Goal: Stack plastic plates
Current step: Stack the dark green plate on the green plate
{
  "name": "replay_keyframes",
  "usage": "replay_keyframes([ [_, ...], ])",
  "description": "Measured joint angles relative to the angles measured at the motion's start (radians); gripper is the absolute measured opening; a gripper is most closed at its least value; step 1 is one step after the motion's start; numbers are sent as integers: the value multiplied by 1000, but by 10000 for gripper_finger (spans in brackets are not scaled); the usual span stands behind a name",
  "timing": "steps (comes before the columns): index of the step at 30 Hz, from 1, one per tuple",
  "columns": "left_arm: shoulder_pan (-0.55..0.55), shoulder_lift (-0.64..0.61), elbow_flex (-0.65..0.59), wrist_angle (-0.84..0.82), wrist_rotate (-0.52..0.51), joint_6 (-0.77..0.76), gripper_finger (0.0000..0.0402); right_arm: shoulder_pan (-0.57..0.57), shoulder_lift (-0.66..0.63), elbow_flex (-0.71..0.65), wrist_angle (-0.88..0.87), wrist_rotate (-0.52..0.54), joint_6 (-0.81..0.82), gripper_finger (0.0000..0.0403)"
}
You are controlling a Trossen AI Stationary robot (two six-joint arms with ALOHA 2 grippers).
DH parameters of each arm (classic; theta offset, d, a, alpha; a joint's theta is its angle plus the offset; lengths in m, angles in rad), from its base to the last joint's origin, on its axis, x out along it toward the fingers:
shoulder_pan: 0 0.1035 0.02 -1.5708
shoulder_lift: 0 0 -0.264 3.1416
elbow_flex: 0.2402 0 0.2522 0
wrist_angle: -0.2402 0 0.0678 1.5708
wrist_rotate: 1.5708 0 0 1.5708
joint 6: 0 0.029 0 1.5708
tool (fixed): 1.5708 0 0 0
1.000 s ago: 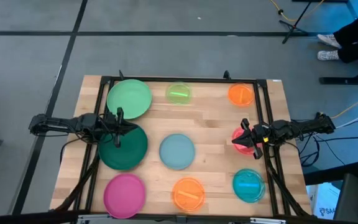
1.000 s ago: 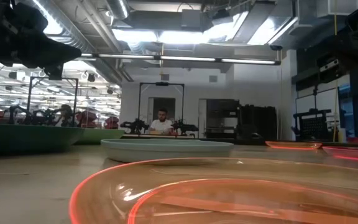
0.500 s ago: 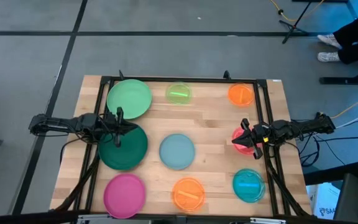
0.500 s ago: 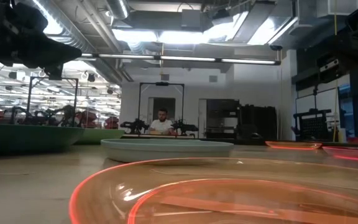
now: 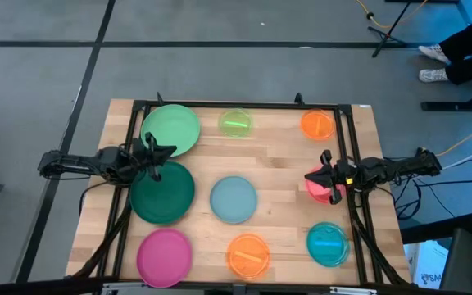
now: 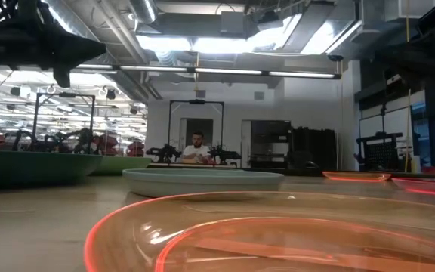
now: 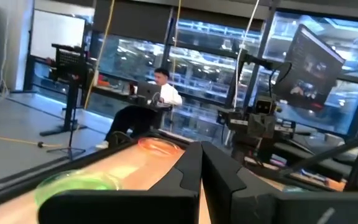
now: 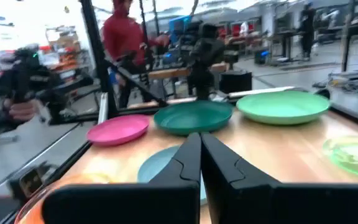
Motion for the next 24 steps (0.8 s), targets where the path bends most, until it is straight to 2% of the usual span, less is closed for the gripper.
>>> replay_keyframes([
  [8,0,28,0,33,-7,-15,4,0,0,0,4,3,-13,5],
  [12,0,81,2,69,28,-15,4,0,0,0,10,108,30,5],
  [16,0,172,26,74,39,-15,4,0,0,0,32,216,-22,5],
  [24,0,422,155,18,38,42,4,0,1,0,54,220,-70,5],
])
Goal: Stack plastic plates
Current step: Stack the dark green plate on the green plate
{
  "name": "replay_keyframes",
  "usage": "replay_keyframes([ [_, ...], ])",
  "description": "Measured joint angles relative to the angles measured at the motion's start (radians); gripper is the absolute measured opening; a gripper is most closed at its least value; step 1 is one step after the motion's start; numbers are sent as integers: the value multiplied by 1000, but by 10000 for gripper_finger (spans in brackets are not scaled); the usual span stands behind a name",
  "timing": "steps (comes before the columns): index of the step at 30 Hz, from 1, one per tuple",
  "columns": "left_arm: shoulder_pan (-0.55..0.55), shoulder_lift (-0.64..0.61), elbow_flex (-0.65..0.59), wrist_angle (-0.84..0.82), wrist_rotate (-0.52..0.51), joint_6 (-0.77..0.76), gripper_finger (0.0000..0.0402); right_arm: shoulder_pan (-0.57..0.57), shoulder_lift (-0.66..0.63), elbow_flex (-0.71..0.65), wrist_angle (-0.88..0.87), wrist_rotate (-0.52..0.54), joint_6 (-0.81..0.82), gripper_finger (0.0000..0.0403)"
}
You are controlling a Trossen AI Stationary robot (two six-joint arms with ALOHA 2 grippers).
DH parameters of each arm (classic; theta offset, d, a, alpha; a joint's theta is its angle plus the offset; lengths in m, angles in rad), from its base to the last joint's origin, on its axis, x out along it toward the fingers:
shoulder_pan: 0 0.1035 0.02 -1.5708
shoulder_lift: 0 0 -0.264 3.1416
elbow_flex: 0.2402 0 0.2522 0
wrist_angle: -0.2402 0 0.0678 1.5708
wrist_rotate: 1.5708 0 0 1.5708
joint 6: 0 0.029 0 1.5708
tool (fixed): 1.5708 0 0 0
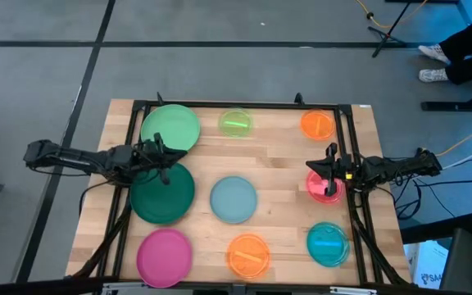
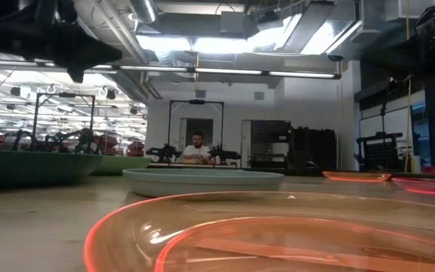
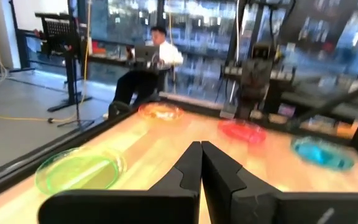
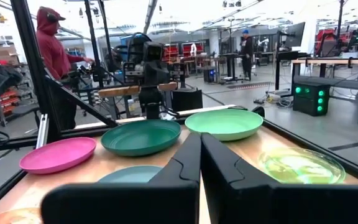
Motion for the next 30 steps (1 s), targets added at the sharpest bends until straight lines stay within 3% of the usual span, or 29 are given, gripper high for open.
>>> replay_keyframes([
  [6,0,144,100,-34,21,17,4,0,1,0,69,-5,-42,5],
  [11,5,169,119,18,-101,2,4,0,1,0,116,-9,-82,5],
  [17,5,170,118,-17,-109,-29,8,0,1,0,152,-9,-135,5],
  [21,5,197,118,-20,-112,-33,42,0,1,0,196,-11,-154,5],
  [27,5,236,119,-23,-106,-82,112,0,6,0,214,-97,-127,5],
  [30,5,249,165,-115,-105,-74,136,0,13,0,217,-90,-141,5],
])
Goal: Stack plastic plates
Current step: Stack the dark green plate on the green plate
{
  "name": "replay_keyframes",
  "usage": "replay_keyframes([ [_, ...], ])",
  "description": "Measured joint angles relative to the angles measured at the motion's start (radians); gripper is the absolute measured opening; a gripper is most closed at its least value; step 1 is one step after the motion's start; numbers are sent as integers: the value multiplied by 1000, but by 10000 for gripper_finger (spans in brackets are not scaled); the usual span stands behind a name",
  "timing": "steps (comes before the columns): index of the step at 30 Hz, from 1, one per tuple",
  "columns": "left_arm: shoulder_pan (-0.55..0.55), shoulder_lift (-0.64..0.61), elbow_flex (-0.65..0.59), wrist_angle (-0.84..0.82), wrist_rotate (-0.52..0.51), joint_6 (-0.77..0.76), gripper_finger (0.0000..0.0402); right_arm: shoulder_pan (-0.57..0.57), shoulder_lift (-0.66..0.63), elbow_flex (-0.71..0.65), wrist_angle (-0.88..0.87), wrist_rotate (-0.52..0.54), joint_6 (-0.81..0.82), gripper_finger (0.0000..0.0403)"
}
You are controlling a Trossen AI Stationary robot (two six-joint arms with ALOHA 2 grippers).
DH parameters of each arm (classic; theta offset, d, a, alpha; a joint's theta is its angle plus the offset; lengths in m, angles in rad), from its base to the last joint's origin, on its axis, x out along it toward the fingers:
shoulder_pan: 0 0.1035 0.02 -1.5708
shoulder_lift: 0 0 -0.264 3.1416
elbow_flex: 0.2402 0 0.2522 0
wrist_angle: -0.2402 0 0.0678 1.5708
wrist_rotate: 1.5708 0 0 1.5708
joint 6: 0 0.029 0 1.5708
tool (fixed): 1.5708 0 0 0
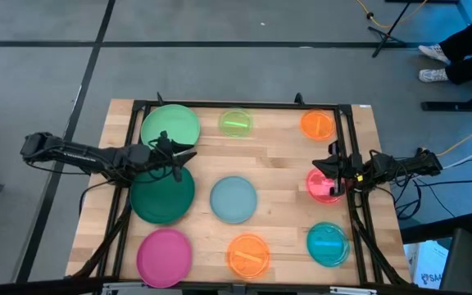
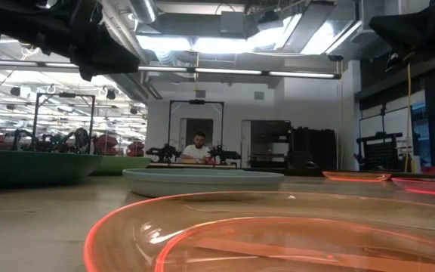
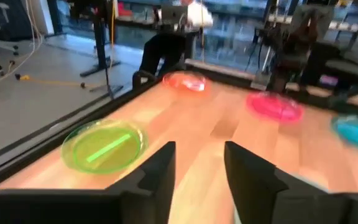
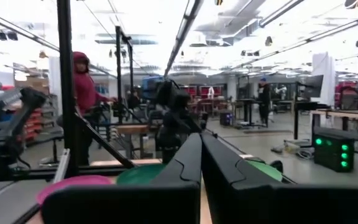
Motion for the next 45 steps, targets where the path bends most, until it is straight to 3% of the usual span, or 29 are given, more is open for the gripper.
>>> replay_keyframes([
  [9,1,131,269,-487,42,-31,144,0,19,34,31,-8,-48,5],
  [15,37,279,404,-773,216,-54,143,0,35,55,61,-7,-75,5],
  [19,62,365,454,-891,237,-24,143,0,56,55,146,-7,-132,5],
  [28,122,510,476,-925,263,184,142,-6,177,72,329,-10,-256,5],
  [35,141,571,476,-935,290,233,142,-67,322,135,350,-219,-223,5],
  [45,153,620,476,-987,312,258,142,-189,516,137,332,-201,-172,5],
])
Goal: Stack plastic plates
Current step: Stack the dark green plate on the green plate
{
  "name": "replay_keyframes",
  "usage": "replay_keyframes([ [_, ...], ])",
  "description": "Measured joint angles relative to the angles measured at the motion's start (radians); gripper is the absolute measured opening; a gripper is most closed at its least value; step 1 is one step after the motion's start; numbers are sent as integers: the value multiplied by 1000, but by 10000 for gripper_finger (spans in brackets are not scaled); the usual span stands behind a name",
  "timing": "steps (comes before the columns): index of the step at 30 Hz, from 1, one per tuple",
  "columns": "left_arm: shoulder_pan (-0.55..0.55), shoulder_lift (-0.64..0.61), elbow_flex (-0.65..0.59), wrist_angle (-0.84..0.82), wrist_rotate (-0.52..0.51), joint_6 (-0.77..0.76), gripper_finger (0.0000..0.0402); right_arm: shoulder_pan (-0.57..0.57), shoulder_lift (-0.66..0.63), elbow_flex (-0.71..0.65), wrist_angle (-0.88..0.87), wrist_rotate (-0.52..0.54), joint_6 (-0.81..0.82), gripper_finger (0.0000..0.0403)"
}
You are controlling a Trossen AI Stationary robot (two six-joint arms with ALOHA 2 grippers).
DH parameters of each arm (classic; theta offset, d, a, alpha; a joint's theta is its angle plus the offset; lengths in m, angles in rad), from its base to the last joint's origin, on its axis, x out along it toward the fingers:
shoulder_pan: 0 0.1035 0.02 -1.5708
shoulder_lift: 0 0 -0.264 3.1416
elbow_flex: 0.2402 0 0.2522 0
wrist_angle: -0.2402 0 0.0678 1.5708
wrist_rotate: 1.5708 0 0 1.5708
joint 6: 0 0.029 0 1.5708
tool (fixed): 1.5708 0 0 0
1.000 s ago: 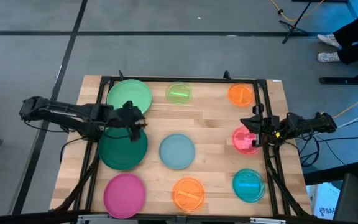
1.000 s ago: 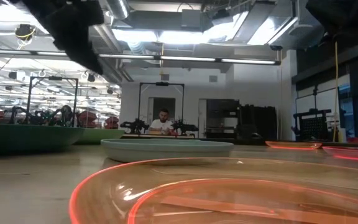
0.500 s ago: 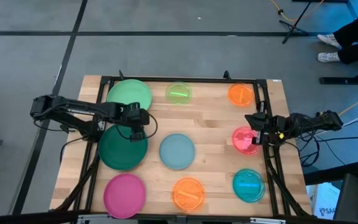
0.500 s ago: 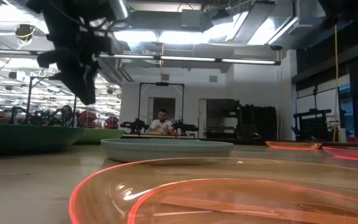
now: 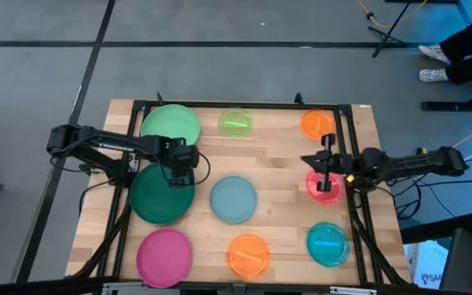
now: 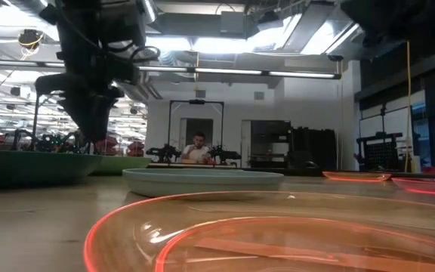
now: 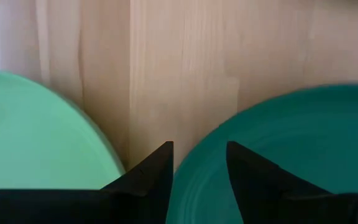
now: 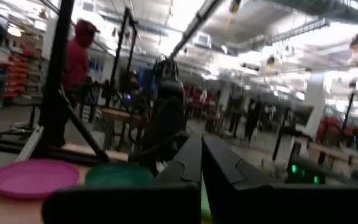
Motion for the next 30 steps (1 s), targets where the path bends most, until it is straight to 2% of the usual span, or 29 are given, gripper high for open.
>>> replay_keyframes([
  [10,0,21,0,-7,-25,87,142,-96,140,9,-2,-87,70,5],
  [17,5,20,0,10,-9,111,142,-100,201,27,0,-108,82,5],
  [30,50,20,-36,48,28,139,142,-99,223,28,11,-114,78,5],
])
